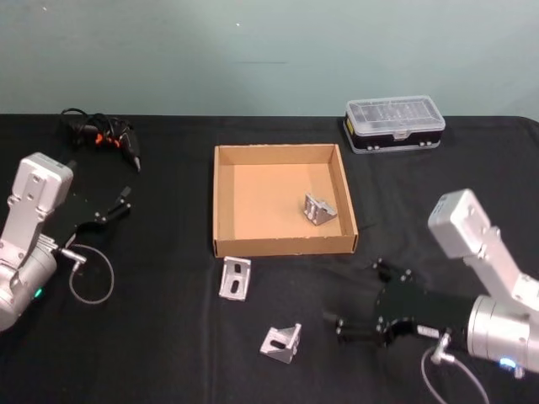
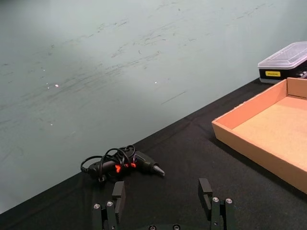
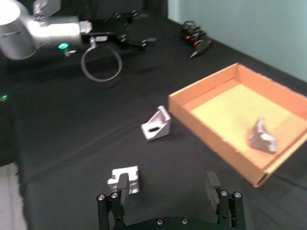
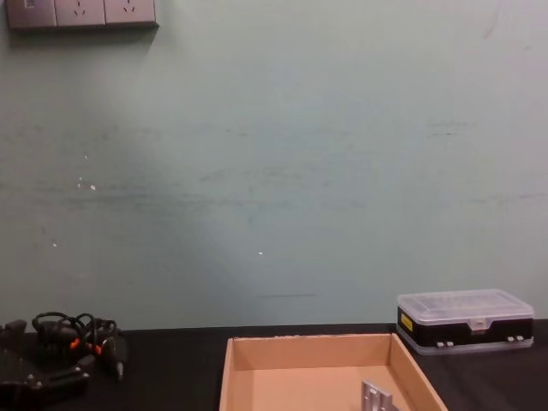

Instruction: Use one hand to pick up the angle iron from the table and place it into the box.

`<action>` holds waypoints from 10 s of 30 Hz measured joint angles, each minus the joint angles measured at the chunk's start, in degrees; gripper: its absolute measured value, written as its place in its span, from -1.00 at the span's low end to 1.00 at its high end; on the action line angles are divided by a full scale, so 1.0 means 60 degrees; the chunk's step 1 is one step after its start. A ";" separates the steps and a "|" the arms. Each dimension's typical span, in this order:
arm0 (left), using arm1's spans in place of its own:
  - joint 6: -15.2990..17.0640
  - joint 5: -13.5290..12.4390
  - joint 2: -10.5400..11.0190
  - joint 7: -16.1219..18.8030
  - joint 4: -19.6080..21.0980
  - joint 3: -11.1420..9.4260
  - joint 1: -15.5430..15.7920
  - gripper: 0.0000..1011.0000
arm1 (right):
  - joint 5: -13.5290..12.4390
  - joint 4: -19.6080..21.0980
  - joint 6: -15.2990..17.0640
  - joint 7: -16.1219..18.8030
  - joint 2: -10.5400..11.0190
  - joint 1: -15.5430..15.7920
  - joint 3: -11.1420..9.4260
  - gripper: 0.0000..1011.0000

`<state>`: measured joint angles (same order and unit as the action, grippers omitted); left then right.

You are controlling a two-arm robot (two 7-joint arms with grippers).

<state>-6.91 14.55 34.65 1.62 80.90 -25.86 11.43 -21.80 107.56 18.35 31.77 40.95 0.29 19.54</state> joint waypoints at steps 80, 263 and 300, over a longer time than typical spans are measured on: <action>0.0000 0.0000 0.0000 0.0000 0.0000 0.0000 0.0000 0.98 | 0.0381 -0.1913 -0.0130 0.0117 -0.0943 -0.1629 0.2504 0.71; 0.0000 -0.0001 0.0000 0.0000 0.0000 0.0000 0.0000 0.98 | 0.0961 -0.4201 0.0798 -0.0017 -0.2985 -0.4198 0.3053 0.98; 0.0000 -0.0001 0.0000 0.0000 0.0000 0.0000 0.0000 0.98 | 0.1079 -0.4736 0.0718 -0.0161 -0.3464 -0.4234 0.3122 0.37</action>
<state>-6.91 14.55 34.64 1.62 80.90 -25.86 11.43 -15.33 79.15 22.66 30.80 20.16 -25.12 38.27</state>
